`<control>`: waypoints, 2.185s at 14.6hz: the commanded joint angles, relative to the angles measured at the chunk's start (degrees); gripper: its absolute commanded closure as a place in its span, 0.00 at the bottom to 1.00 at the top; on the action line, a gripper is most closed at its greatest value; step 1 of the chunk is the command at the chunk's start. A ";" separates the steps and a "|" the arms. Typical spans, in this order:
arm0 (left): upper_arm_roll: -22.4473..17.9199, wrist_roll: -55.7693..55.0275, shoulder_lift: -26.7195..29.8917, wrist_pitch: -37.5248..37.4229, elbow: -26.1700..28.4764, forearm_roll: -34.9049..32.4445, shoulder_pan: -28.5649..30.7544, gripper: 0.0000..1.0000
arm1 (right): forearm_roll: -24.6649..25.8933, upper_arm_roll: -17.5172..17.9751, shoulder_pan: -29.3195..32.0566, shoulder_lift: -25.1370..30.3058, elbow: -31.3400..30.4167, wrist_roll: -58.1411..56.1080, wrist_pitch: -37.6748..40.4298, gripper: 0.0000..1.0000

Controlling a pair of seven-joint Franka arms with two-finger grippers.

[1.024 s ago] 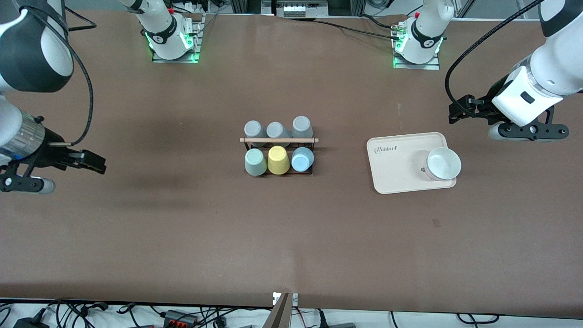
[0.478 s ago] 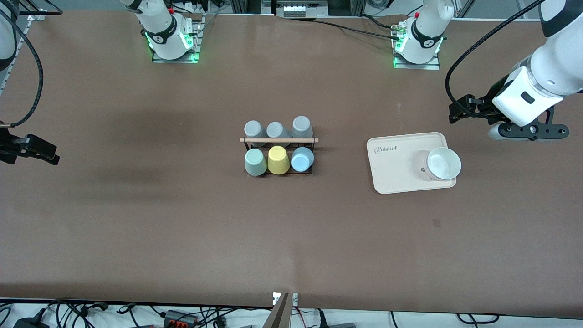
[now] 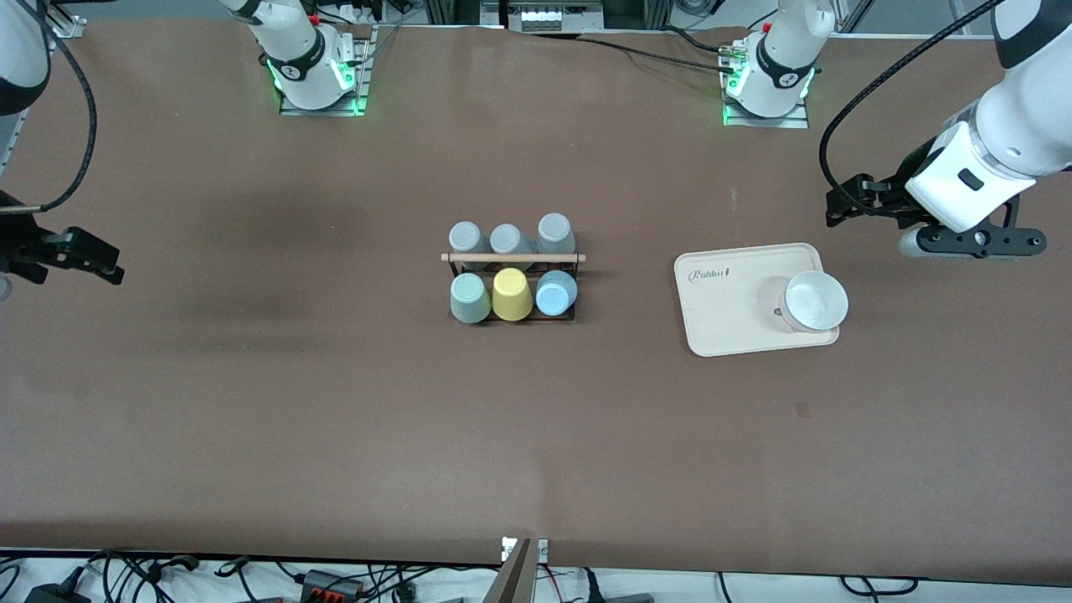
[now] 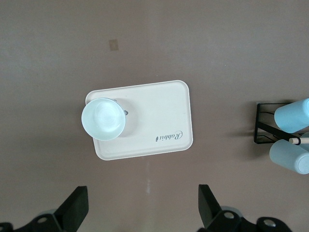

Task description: Hang scattered cups on rack with three cups

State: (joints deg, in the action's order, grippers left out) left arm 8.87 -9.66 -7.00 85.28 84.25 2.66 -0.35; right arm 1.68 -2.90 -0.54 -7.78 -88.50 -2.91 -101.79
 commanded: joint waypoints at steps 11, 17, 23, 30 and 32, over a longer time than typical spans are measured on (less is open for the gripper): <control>-0.61 1.75 0.41 -0.64 -0.05 0.76 0.09 0.00 | -0.01 0.09 0.19 8.14 -10.21 -3.06 0.01 0.00; -0.61 1.75 0.41 -0.64 -0.05 0.76 0.09 0.00 | -0.01 0.09 0.19 8.31 -9.59 -2.98 0.10 0.00; -0.70 1.75 0.41 -0.73 -0.05 0.85 0.18 0.00 | -0.10 0.62 2.11 8.66 -9.68 -2.89 0.45 0.00; -0.70 1.75 0.41 -0.73 -0.05 0.85 0.18 0.00 | -1.50 0.62 1.86 8.75 -9.68 -2.89 1.51 0.00; -0.70 1.75 0.41 -0.73 -0.05 0.85 0.18 0.00 | -1.51 0.62 1.86 8.75 -9.68 -2.89 1.86 0.00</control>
State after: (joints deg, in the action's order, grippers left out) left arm 8.50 -9.39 -7.00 85.27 84.25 2.66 -0.34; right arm 1.18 -2.71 0.87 -0.05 -98.29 -4.85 -101.33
